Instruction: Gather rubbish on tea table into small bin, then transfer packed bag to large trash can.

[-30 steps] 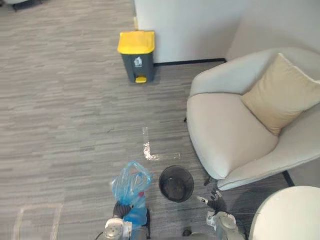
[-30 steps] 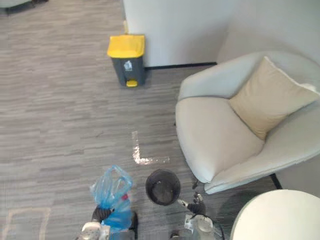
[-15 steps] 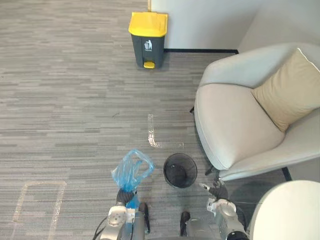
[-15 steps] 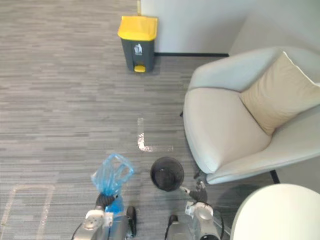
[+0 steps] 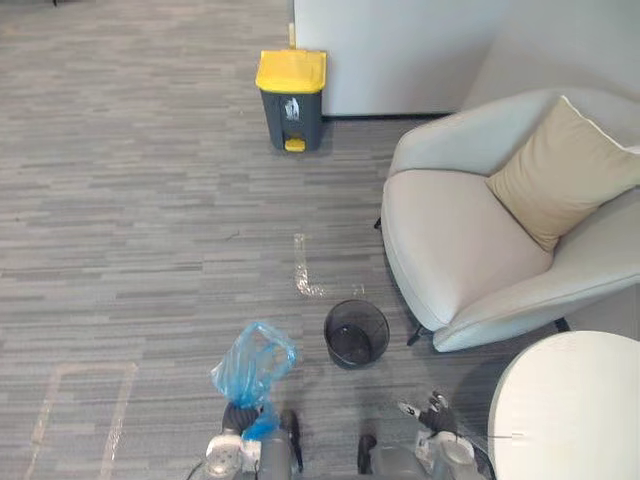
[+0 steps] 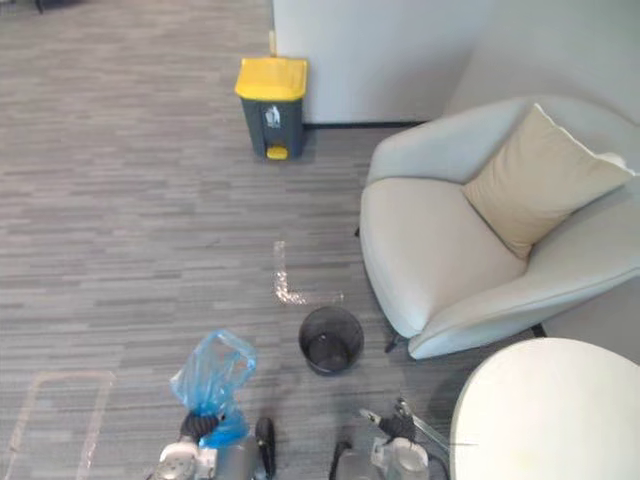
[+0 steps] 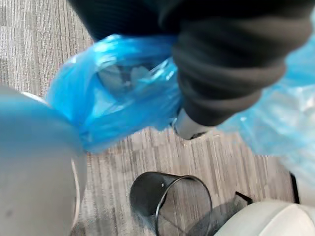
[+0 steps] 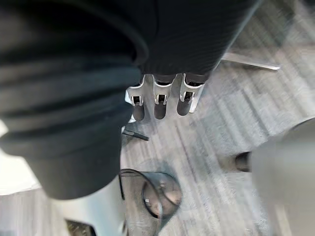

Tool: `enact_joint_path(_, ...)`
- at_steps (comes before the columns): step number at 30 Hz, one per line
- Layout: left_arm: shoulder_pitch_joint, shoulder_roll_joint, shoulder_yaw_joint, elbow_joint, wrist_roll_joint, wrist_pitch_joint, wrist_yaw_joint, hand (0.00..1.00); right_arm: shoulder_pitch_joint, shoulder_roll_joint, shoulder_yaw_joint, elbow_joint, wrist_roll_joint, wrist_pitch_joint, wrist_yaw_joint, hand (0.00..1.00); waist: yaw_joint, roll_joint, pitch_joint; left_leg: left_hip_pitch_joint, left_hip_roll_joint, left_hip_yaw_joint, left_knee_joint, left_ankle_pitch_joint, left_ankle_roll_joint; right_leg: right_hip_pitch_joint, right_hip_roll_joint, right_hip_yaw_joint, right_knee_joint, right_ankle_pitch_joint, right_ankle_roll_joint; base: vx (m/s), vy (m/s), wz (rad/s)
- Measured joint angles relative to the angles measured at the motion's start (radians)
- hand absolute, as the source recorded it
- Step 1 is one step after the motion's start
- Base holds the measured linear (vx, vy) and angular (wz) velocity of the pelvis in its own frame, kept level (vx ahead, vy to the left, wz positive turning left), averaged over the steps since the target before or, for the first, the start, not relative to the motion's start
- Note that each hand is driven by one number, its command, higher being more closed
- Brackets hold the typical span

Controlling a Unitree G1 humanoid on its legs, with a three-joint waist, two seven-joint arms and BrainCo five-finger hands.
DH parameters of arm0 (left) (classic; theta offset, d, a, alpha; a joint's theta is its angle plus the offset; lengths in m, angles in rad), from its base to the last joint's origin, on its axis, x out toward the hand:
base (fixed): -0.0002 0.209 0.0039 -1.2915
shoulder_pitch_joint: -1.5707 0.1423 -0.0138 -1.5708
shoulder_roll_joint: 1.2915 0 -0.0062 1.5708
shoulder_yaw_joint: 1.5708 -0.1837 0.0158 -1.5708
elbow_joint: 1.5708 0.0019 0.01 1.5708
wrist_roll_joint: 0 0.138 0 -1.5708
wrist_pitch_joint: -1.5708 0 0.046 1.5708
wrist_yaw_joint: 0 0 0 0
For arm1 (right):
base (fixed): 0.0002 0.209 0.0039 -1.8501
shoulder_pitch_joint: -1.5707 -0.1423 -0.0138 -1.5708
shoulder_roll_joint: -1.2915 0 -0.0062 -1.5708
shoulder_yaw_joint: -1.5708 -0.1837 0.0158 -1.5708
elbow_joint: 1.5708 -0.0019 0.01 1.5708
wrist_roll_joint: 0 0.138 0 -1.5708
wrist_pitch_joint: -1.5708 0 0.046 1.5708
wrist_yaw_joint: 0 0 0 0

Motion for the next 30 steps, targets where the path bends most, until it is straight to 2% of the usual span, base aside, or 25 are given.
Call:
enact_joint_path(4, -0.012, -0.001, 0.0, 0.025, 0.0, 0.001, 0.0, 1.0, 0.006, 0.0, -0.001, -0.001, 0.0, 0.001, 0.0, 0.0, -0.001, 0.003, -0.002, 0.029, -0.011, -0.013, -0.001, 0.001, 0.005, 0.054, -0.001, -0.017, -0.027, 0.021, -0.006, 0.19, -0.021, 0.14)
enact_joint_path(8, -0.022, -0.001, 0.0, 0.033, 0.0, 0.001, 0.001, 1.0, -0.005, 0.0, -0.01, 0.0, 0.001, 0.001, -0.001, 0.0, -0.001, 0.006, -0.001, 0.025, -0.024, -0.059, 0.002, 0.002, 0.003, 0.097, -0.008, -0.093, -0.049, 0.022, -0.007, 0.1, -0.035, 0.49)
enact_joint_path(11, -0.026, -0.001, -0.004, 0.033, 0.0, 0.002, 0.001, 1.0, -0.03, -0.007, -0.023, 0.012, 0.001, 0.0, -0.004, 0.0, 0.002, 0.005, -0.001, 0.003, -0.038, -0.031, -0.016, 0.054, 0.002, 0.111, -0.036, -0.167, -0.05, 0.022, -0.006, 0.02, -0.008, 0.69)
enact_joint_path(12, -0.036, -0.003, -0.005, 0.032, -0.001, 0.001, 0.001, 1.0, -0.032, 0.001, -0.041, 0.015, 0.001, 0.0, -0.005, 0.0, -0.003, 0.0, 0.001, 0.007, -0.028, 0.07, -0.04, 0.047, 0.022, 0.122, -0.055, -0.205, -0.063, 0.025, -0.009, -0.03, 0.025, 0.78)
enact_joint_path(13, -0.042, -0.006, -0.005, 0.033, 0.0, 0.002, 0.002, 1.0, -0.03, -0.005, -0.046, 0.017, 0.002, 0.001, -0.01, 0.0, -0.009, 0.008, 0.002, 0.005, 0.035, 0.244, 0.0, 0.013, 0.041, 0.134, -0.054, -0.247, -0.07, 0.025, -0.01, -0.03, 0.039, 0.81)
enact_joint_path(14, -0.044, -0.006, -0.005, 0.033, 0.0, 0.002, 0.002, 1.0, -0.03, -0.009, -0.046, 0.015, 0.002, 0.002, -0.013, 0.0, -0.013, 0.014, 0.002, 0.004, 0.06, 0.297, 0.012, 0.002, 0.044, 0.138, -0.054, -0.262, -0.069, 0.025, -0.01, 0.01, 0.052, 0.81)
enact_joint_path(15, -0.05, -0.008, -0.008, 0.033, 0.0, 0.002, 0.002, 1.0, -0.029, -0.021, -0.047, 0.013, 0.002, 0.004, -0.016, 0.0, -0.013, 0.026, 0.002, 0.004, 0.091, 0.364, 0.019, -0.003, 0.032, 0.138, -0.056, -0.282, -0.064, 0.024, -0.009, 0.03, 0.078, 0.57)
enact_joint_path(16, -0.052, -0.007, -0.008, 0.033, 0.0, 0.002, 0.002, 1.0, -0.03, -0.026, -0.047, 0.014, 0.002, 0.007, -0.018, 0.0, -0.012, 0.03, 0.003, 0.004, 0.084, 0.368, 0.019, -0.006, 0.036, 0.138, -0.061, -0.285, -0.063, 0.023, -0.006, 0.05, 0.145, 0.51)
enact_joint_path(17, -0.058, -0.001, -0.007, 0.033, 0.0, 0.001, 0.003, 1.0, -0.034, -0.029, -0.047, 0.013, 0.002, 0.011, -0.02, 0.0, -0.009, 0.023, 0.008, 0.002, 0.064, 0.355, 0.017, -0.006, 0.036, 0.139, -0.074, -0.288, -0.064, 0.024, 0.005, 0.03, 0.201, 0.46)
enact_joint_path(18, -0.058, 0.006, -0.008, 0.038, 0.0, 0.002, 0.003, 1.0, -0.041, -0.02, -0.046, 0.01, 0.0, 0.011, -0.02, 0.0, -0.008, 0.01, 0.014, -0.002, 0.039, 0.336, 0.02, -0.022, 0.054, 0.147, -0.093, -0.306, -0.062, 0.02, 0.028, 0.03, 0.214, 0.4)
enact_joint_path(19, -0.058, 0.005, -0.008, 0.039, 0.0, 0.002, 0.003, 1.0, -0.041, -0.019, -0.047, 0.01, 0.0, 0.011, -0.021, 0.0, -0.008, 0.008, 0.015, -0.004, 0.032, 0.328, 0.023, -0.034, 0.059, 0.152, -0.099, -0.313, -0.059, 0.015, 0.037, 0.01, 0.218, 0.52)
enact_joint_path(20, -0.054, -0.001, -0.009, 0.038, 0.0, 0.002, 0.002, 1.0, -0.038, -0.019, -0.048, 0.01, 0.0, 0.011, -0.021, 0.0, -0.007, 0.002, 0.015, -0.012, 0.007, 0.314, 0.045, -0.083, 0.07, 0.155, -0.127, -0.324, -0.025, -0.014, 0.072, 0.02, 0.176, 0.43)
enact_joint_path(22, -0.045, -0.01, -0.009, 0.038, 0.0, 0.003, 0.002, 1.0, -0.041, -0.027, -0.049, 0.015, 0.0, 0.012, -0.021, 0.0, -0.009, 0.004, 0.028, -0.005, -0.028, 0.301, 0.053, -0.119, 0.09, 0.135, -0.174, -0.322, 0.095, -0.039, 0.087, 0.02, 0.239, 0.44)
enact_joint_path(23, -0.037, -0.013, -0.009, 0.039, 0.0, 0.004, 0.002, 1.0, -0.041, -0.029, -0.05, 0.017, 0.0, 0.012, -0.021, 0.0, -0.011, 0.006, 0.032, 0.028, -0.062, 0.299, 0.0, -0.121, 0.092, 0.074, -0.218, -0.288, 0.24, -0.019, 0.058, 0.16, 0.314, 0.59)
enact_joint_path(24, -0.032, -0.006, -0.01, 0.035, 0.0, 0.006, 0.002, 1.0, -0.023, -0.023, -0.043, 0.012, 0.0, 0.012, -0.02, 0.0, -0.024, 0.0, 0.034, 0.074, -0.088, 0.296, -0.009, -0.138, 0.115, -0.015, -0.263, -0.222, 0.431, 0.035, -0.033, 0.24, 0.238, 0.61)
enact_joint_path(25, -0.03, -0.005, -0.01, 0.03, 0.0, 0.005, 0.003, 1.0, -0.015, -0.023, -0.037, 0.01, 0.0, 0.011, -0.016, 0.0, -0.029, 0.013, 0.038, 0.078, -0.073, 0.285, 0.011, -0.148, 0.124, -0.056, -0.25, -0.183, 0.53, 0.052, -0.056, 0.3, 0.144, 0.86)
enact_joint_path(26, -0.029, 0.007, -0.007, 0.037, -0.001, 0.015, 0.004, 1.0, -0.019, -0.017, -0.043, 0.005, 0.003, 0.013, -0.015, 0.0, -0.034, 0.005, 0.049, 0.099, -0.086, 0.241, 0.033, -0.17, 0.131, -0.111, -0.208, -0.089, 0.661, 0.019, -0.025, 0.26, 0.056, 0.8)
enact_joint_path(27, -0.027, 0.015, -0.002, 0.037, 0.0, 0.02, 0.007, 1.0, -0.012, -0.019, -0.041, 0.006, 0.003, 0.013, -0.014, 0.0, -0.046, 0.0, 0.056, 0.133, -0.089, 0.212, 0.014, -0.179, 0.126, -0.161, -0.148, -0.058, 0.702, -0.016, -0.012, 0.22, 0.064, 0.74)
enact_joint_path(29, -0.024, 0.018, 0.0, 0.038, 0.0, 0.021, 0.02, 1.0, -0.013, -0.017, -0.037, 0.004, 0.005, 0.009, -0.014, 0.0, -0.046, 0.005, 0.06, 0.177, -0.101, 0.184, -0.034, -0.174, 0.117, -0.233, -0.095, -0.077, 0.651, -0.057, -0.01, 0.27, 0.076, 0.5)
enact_joint_path(30, -0.028, 0.015, 0.0, 0.041, 0.0, 0.021, 0.02, 1.0, -0.016, -0.018, -0.038, 0.0, 0.005, 0.008, -0.014, 0.0, -0.048, 0.003, 0.061, 0.208, -0.114, 0.159, -0.068, -0.176, 0.113, -0.271, -0.077, -0.116, 0.553, -0.063, -0.013, 0.31, 0.078, 0.47)
